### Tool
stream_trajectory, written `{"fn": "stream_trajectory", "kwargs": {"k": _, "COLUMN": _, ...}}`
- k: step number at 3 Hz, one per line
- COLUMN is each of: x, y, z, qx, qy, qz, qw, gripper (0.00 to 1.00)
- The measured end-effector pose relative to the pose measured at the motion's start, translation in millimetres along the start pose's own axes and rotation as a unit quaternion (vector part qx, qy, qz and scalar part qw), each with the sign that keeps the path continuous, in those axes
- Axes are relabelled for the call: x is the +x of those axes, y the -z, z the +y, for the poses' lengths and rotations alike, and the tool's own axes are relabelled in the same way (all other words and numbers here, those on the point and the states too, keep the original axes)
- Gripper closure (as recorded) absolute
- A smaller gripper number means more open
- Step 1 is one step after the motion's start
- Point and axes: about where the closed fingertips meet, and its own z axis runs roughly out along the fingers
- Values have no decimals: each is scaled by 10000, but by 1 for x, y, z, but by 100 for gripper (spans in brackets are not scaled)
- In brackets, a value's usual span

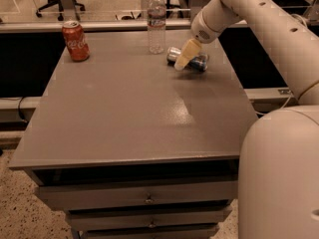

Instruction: Move redbull can near water bottle

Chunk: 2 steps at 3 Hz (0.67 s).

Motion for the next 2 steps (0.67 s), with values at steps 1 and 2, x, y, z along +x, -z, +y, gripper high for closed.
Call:
{"fn": "stream_trajectory", "kwargs": {"k": 1, "x": -7, "y": 27, "z": 12, "qx": -24, "qy": 123, "qz": -284, "qw": 9995, "gripper": 0}}
{"fn": "stream_trajectory", "kwargs": {"k": 2, "x": -1, "y": 64, "z": 20, "qx": -30, "qy": 199, "qz": -685, "qw": 9974, "gripper": 0}}
